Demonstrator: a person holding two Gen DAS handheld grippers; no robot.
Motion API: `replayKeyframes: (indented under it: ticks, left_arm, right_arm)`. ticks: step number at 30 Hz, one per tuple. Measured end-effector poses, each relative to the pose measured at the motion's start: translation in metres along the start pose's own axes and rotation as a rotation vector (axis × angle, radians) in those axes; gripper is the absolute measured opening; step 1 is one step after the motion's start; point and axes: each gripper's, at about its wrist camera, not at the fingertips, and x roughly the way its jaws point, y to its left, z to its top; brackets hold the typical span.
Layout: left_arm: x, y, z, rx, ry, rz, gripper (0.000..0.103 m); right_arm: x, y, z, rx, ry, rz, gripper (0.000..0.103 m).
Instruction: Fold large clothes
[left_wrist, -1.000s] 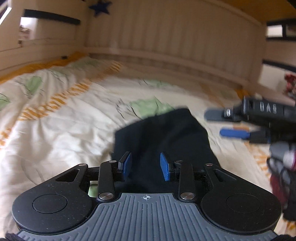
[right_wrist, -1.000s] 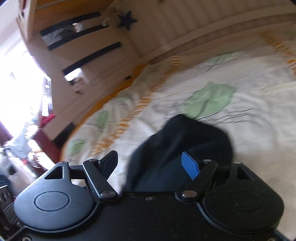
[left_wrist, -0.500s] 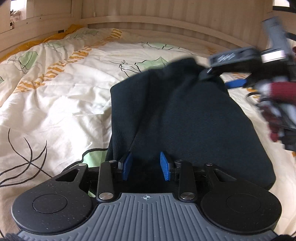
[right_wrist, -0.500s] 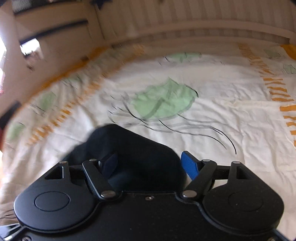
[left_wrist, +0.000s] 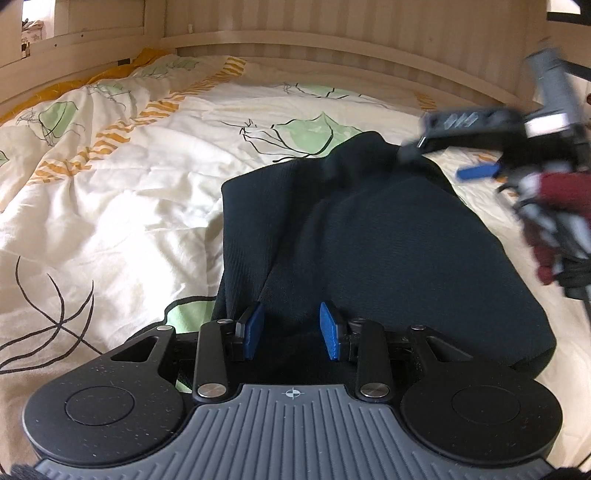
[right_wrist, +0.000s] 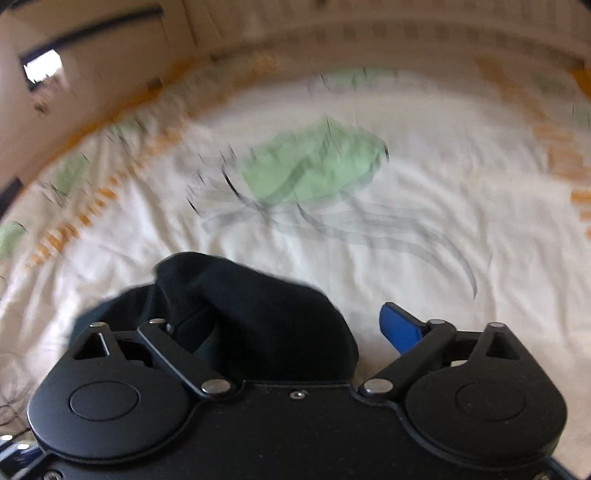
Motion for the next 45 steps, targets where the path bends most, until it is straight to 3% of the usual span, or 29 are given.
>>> replayKeyframes:
  ticks: [3, 6, 9, 11, 13, 18, 20, 22, 26, 33, 38, 45]
  left_arm:
    - [0.000, 0.000, 0.000, -0.004, -0.003, 0.001, 0.034]
    - [0.000, 0.001, 0.000, -0.007, -0.006, 0.000, 0.034]
    - [0.000, 0.002, 0.000, -0.012, -0.008, -0.003, 0.034]
    - [0.000, 0.004, 0.000, -0.021, -0.007, -0.012, 0.036]
    - [0.000, 0.005, 0.000, -0.028, -0.008, -0.020, 0.038]
    - [0.000, 0.008, 0.000, -0.033, -0.015, -0.025, 0.042]
    - [-0.002, 0.009, 0.001, -0.029, -0.026, -0.026, 0.051]
    - [-0.003, 0.012, 0.003, -0.031, -0.027, 0.009, 0.103]
    - [-0.008, 0.026, 0.007, -0.066, -0.018, -0.004, 0.103]
    - [-0.034, 0.025, 0.008, -0.046, -0.049, 0.045, 0.103]
    - [-0.051, 0.020, 0.011, -0.014, -0.049, 0.034, 0.103]
    - [-0.074, 0.006, 0.011, 0.002, -0.054, 0.009, 0.103]
  right_arm:
    - [-0.039, 0.017, -0.005, -0.058, -0.130, 0.060, 0.096]
    - [-0.057, 0.036, -0.018, -0.151, -0.172, 0.137, 0.097]
    - [-0.039, 0.046, -0.034, -0.190, -0.082, 0.152, 0.097]
    - [-0.012, 0.047, -0.049, -0.198, 0.038, 0.149, 0.101]
    - [-0.008, 0.052, -0.064, -0.262, 0.011, 0.120, 0.103]
    - [-0.011, 0.053, -0.061, -0.255, 0.015, 0.112, 0.103]
    - [-0.011, 0.054, -0.059, -0.257, 0.008, 0.105, 0.103]
    - [-0.012, 0.055, -0.059, -0.249, 0.002, 0.099, 0.103]
    - [-0.024, 0.052, -0.060, -0.209, -0.016, 0.086, 0.103]
    - [-0.069, 0.045, -0.068, -0.058, -0.084, 0.110, 0.103]
    - [-0.106, 0.046, -0.079, -0.007, -0.132, 0.047, 0.103]
    - [-0.144, 0.038, -0.100, 0.103, -0.118, -0.004, 0.103]
